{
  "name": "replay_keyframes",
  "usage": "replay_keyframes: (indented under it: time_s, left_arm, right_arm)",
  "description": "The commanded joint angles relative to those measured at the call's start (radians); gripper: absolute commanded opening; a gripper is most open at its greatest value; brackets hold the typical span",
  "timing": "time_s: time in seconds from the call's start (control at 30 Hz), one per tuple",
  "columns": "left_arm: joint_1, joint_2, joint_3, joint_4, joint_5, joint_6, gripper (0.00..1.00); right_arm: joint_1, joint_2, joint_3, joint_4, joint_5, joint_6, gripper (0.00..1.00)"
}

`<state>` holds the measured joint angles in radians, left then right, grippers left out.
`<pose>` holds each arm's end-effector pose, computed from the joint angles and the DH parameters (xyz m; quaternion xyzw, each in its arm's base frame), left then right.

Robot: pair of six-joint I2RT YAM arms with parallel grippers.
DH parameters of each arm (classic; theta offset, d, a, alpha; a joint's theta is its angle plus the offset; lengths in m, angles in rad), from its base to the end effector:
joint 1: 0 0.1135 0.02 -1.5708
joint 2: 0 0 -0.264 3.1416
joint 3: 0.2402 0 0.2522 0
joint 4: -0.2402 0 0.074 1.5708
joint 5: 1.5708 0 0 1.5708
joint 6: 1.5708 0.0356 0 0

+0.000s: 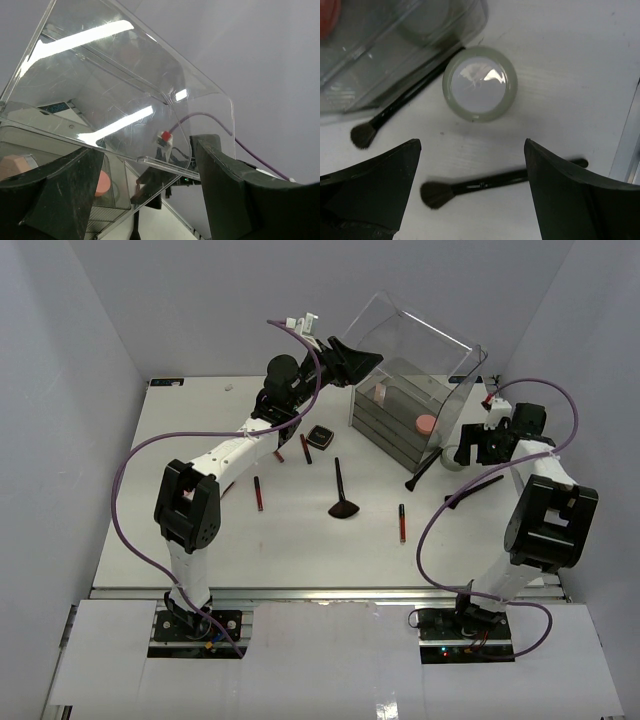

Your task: Organize the makeup

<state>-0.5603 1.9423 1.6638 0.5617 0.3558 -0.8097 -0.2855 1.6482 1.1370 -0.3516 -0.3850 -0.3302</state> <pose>0.3923 -0.2608 0.3798 0.0670 0.6038 -0.5803 0.5424 0.3425 -0.0866 0.2279 -0.0869 0.9190 0.0679 0.3786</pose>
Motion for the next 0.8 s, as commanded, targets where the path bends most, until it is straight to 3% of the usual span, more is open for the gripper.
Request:
replay_keyframes:
  time_s: [0.0, 0.2, 0.57, 0.77]
  left_arm:
    - [0.007, -0.045, 0.002, 0.049, 0.010, 0.017, 0.84]
    - [0.015, -0.060, -0.014, 0.049, 0.020, 0.021, 0.84]
    - [0.026, -0.058, -0.036, 0.069, 0.031, 0.012, 0.84]
    - [0.026, -0.048, -0.027, 0.070, 0.032, 0.004, 0.84]
  right_arm:
    - [0.055, 0.111, 0.136, 0.113, 0.113, 0.151, 0.90]
    - [0.077, 0.255, 0.235, 0.102, 0.127, 0.228, 0.90]
    - [0.088, 0.311, 0.223, 0.098, 0.107, 0.295, 0.90]
    - [0.121, 0.320, 0.226, 0.076, 0.183, 0.291, 0.90]
